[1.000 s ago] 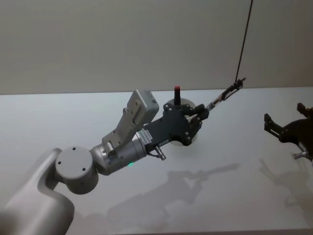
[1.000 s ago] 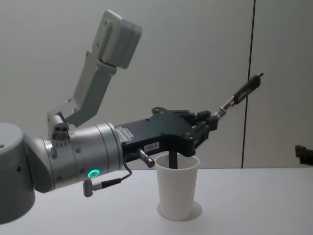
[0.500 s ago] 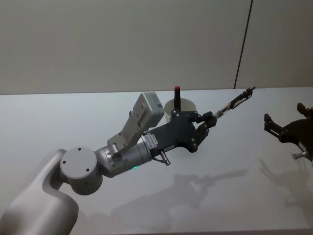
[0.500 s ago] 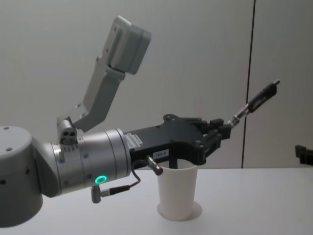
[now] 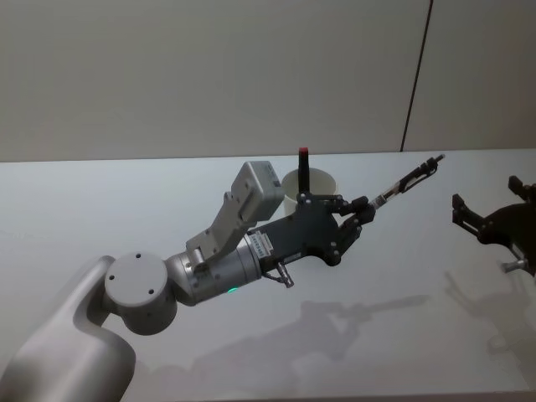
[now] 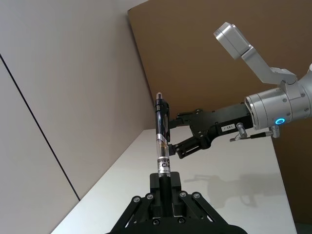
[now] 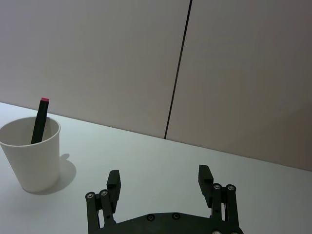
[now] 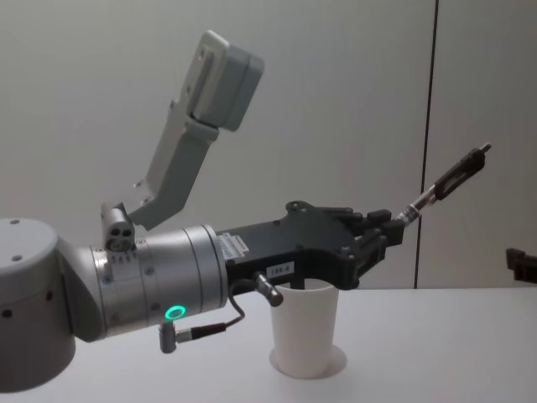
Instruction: Place the pen into the pen holder.
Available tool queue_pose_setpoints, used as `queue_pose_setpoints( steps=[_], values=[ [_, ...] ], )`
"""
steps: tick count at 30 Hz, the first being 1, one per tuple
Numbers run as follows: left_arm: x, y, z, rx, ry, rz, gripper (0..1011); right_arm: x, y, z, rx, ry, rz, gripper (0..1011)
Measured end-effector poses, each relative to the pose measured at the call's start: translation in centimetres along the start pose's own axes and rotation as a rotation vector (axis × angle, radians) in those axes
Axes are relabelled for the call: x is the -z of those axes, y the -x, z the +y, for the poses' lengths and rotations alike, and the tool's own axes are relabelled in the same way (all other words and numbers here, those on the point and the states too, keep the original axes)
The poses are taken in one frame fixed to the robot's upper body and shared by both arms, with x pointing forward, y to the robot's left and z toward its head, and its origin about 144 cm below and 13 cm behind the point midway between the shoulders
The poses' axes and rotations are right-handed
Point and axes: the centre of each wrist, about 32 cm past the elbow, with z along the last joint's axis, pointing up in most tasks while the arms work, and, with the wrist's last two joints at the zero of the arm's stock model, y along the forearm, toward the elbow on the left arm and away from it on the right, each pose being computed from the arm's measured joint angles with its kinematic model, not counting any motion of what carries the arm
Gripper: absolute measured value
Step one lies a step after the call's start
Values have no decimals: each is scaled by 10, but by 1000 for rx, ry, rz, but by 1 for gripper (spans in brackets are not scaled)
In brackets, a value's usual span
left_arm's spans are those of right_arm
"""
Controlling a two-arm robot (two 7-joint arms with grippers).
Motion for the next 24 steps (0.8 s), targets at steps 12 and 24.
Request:
queue_pose_setpoints(
  steps=[12,24],
  values=[
    [0,0,0,6,-1,3,131,2,-5,-8,-34,-39,27,1002],
    [1,1,0,9,-2,5,131,6,-17,-21,-122,-73,88,1002]
  ],
)
